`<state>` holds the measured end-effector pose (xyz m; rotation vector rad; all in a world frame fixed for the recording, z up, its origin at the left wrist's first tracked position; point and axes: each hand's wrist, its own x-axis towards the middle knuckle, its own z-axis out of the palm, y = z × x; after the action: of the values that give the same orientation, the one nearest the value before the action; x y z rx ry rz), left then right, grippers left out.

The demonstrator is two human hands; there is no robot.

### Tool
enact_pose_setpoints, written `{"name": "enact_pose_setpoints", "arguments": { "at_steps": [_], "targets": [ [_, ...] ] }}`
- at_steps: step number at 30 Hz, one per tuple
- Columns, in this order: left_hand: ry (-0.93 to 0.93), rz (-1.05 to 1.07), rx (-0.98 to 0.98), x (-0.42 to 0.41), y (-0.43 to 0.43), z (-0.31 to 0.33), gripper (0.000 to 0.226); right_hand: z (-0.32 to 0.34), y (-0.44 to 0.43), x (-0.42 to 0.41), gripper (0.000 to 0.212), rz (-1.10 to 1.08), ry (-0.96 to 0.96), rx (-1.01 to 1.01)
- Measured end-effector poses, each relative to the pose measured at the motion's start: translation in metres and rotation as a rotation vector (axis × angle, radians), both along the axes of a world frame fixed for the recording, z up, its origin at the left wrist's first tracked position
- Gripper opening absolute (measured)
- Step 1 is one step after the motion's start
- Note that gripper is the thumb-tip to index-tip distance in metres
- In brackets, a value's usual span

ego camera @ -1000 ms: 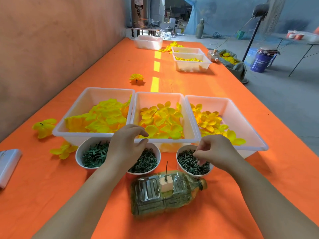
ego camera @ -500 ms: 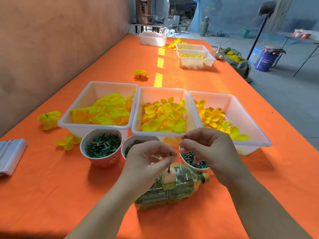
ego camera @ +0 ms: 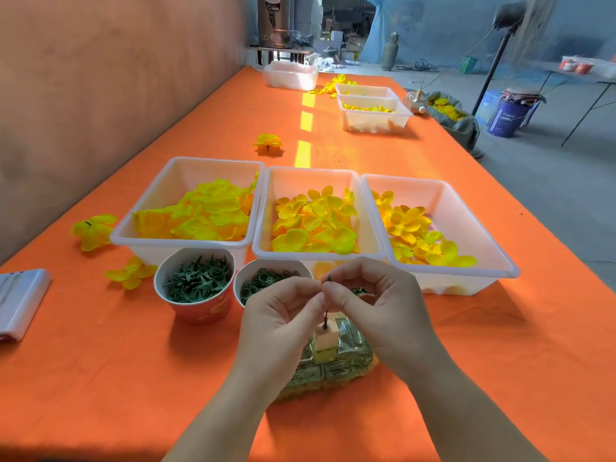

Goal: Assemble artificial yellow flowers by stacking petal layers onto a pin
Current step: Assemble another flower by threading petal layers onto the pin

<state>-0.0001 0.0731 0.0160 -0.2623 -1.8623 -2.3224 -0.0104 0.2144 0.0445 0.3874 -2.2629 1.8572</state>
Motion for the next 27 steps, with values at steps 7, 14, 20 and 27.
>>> {"name": "enact_pose_setpoints", "arguments": {
  "at_steps": [7,14,20,27],
  "targets": [
    [0.003,-0.023,0.023,0.000,-0.001,0.001,0.008,-0.009,0.002,0.000,0.006,-0.011,-0.050,-0.120],
    [0.000,-0.032,0.014,-0.002,-0.001,0.001,0.009,-0.012,0.003,0.001,0.006,-0.001,-0.031,-0.125],
    [-0.020,-0.027,0.030,-0.003,0.000,0.002,0.010,-0.011,0.002,-0.002,0.006,-0.017,-0.026,-0.086],
    [-0.021,-0.026,0.026,-0.004,0.001,0.000,0.009,-0.012,-0.002,0.000,0.008,-0.049,0.000,-0.089]
  ]
}}
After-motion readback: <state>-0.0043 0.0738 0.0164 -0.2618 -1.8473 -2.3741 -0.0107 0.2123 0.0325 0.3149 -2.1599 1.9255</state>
